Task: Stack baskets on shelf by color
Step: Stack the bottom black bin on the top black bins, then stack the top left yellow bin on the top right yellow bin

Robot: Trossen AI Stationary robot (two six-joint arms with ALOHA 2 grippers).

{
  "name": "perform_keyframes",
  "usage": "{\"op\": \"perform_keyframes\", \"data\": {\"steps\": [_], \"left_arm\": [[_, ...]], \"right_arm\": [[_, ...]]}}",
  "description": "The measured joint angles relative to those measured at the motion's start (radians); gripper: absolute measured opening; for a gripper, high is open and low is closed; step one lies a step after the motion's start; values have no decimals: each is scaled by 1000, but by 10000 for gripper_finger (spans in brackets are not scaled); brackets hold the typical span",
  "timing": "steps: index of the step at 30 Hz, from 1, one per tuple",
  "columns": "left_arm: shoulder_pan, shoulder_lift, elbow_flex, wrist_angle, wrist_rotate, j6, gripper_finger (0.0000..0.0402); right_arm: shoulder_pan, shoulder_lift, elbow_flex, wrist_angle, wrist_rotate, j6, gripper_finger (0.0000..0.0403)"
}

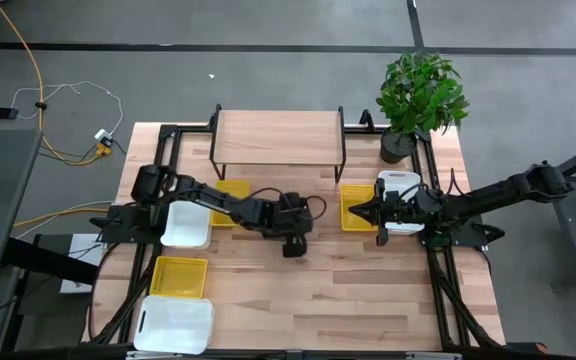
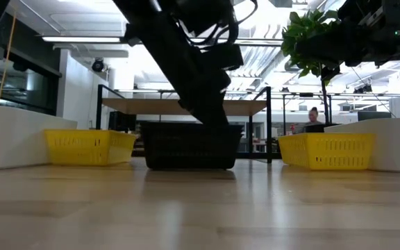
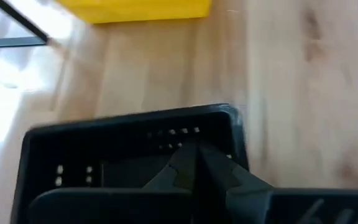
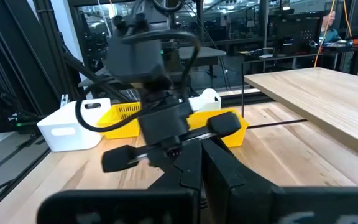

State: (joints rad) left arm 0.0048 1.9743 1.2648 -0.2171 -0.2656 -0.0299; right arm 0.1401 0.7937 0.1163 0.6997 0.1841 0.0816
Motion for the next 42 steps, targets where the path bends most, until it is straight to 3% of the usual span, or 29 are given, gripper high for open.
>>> {"op": "perform_keyframes", "data": {"steps": [11, 26, 36, 42], "left_arm": [[-41, 0, 0, 74, -1, 6, 0], [4, -14, 0, 98, -14, 17, 0], [-55, -280, -8, -58, -143, 34, 0], [-112, -515, -153, 49, -213, 24, 0]], "right_arm": [[0, 0, 0, 0, 0, 0, 0], [0, 0, 0, -4, 0, 0, 0], [0, 4, 0, 0, 0, 8, 0], [0, 5, 0, -1, 0, 34, 0]]}}
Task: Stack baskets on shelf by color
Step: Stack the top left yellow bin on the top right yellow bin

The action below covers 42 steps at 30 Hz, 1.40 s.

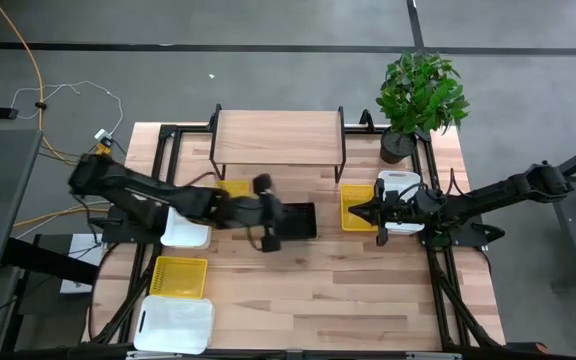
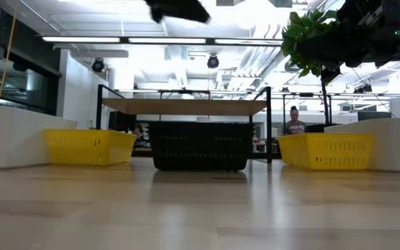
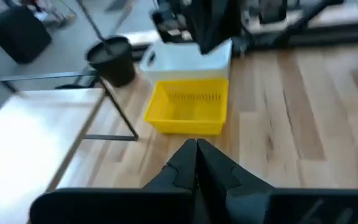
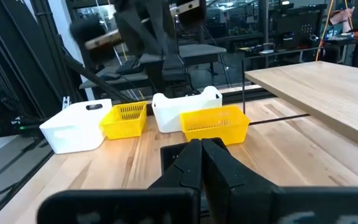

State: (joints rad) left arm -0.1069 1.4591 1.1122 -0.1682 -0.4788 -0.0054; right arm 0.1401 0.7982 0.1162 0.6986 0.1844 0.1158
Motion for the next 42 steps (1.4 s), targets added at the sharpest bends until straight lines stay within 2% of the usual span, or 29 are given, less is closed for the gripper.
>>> {"op": "perform_keyframes", "data": {"steps": [6, 12, 16, 20, 22, 27, 34, 38, 42], "left_arm": [[-16, -172, -230, 139, -41, -72, 0], [-1, -215, -373, 117, -124, -184, 1], [21, -215, -386, 3, -153, -278, 8], [56, -215, -386, -97, -154, -347, 36], [80, -215, -386, -146, -140, -379, 58], [143, -191, -387, -234, -33, -489, 128], [163, -118, -384, -223, 22, -632, 215], [155, -50, -386, -226, 14, -781, 233], [132, 20, -386, -227, -21, -828, 232]], "right_arm": [[0, 2, 0, 3, 0, 0, 0], [0, 3, 0, 8, 3, 0, 0], [0, 3, 0, 8, 19, 15, 0], [0, 3, 0, 9, 20, 15, 0], [0, 3, 0, 9, 20, 15, 0], [0, 3, 0, 8, 20, 15, 0], [0, 7, 0, 7, 20, 15, 0], [0, 7, 0, 6, 20, 15, 0], [0, 7, 0, 1, 20, 18, 0]]}}
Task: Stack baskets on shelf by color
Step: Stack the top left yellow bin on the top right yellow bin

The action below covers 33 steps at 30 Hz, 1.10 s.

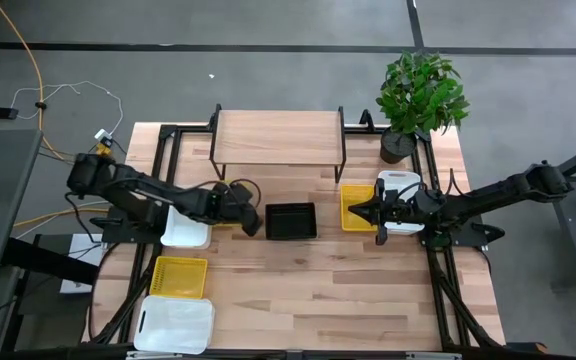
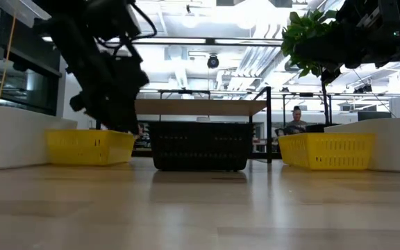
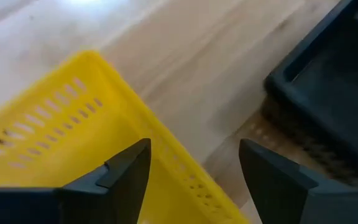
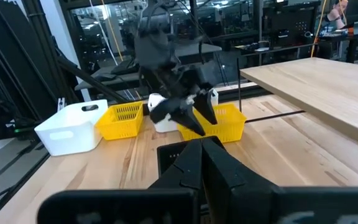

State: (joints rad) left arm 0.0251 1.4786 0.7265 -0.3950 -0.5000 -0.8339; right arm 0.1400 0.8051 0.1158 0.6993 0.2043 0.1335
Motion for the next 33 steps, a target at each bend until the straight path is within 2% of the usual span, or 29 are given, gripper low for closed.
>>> {"op": "perform_keyframes", "data": {"steps": [6, 12, 16, 23, 24, 28, 33], "left_arm": [[-14, 51, 0, -1, -96, -61, 230], [-14, 52, 0, 1, -103, -55, 219], [-14, 52, 0, 1, -98, -43, 173], [-17, 22, 2, -1, -88, -1, 23], [-19, 9, 1, -9, -89, 7, 12], [-36, -67, 2, -5, -96, 16, 19], [-66, -166, 2, 18, -145, 36, 4]], "right_arm": [[0, 0, 0, 0, 0, 0, 0], [0, 0, 0, 0, -1, 0, 0], [0, 0, 0, 0, -1, 0, 0], [0, 0, 0, 0, -1, 0, 0], [0, 0, 0, 0, -1, 0, 0], [0, 0, 0, 1, -1, 0, 0], [0, 0, 0, 1, -1, 0, 0]]}}
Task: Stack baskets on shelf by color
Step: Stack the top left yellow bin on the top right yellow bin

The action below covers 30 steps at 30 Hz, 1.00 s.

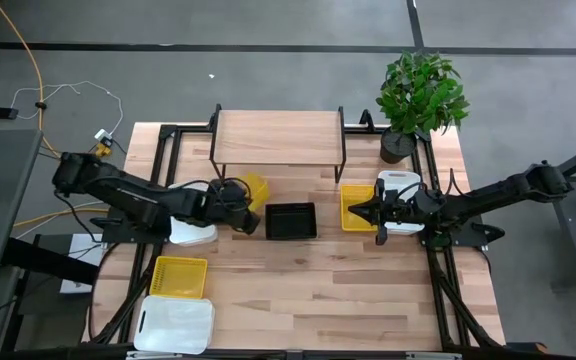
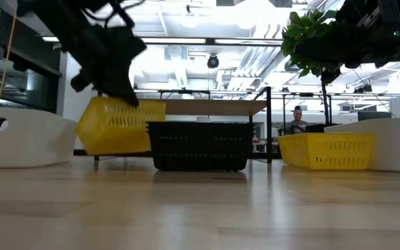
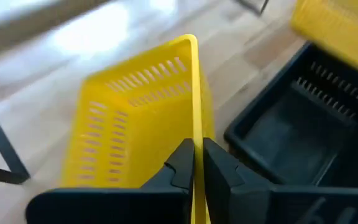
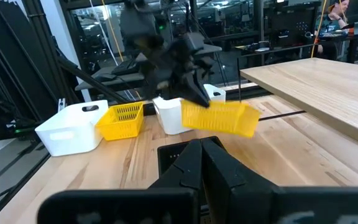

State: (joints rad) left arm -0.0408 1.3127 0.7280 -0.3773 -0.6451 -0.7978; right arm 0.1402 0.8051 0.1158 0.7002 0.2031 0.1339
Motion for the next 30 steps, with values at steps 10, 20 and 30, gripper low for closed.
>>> {"op": "perform_keyframes", "data": {"steps": [10, 20, 30], "left_arm": [[-58, -135, 0, 219, -41, 148, 2], [-120, -10, 134, 442, 23, 434, 1], [-95, 348, 490, 328, 33, 809, 0]], "right_arm": [[0, 0, 0, 7, 0, 0, 0], [0, 0, 0, 190, -13, 0, 0], [0, -1, 0, 322, -131, -16, 0]]}}
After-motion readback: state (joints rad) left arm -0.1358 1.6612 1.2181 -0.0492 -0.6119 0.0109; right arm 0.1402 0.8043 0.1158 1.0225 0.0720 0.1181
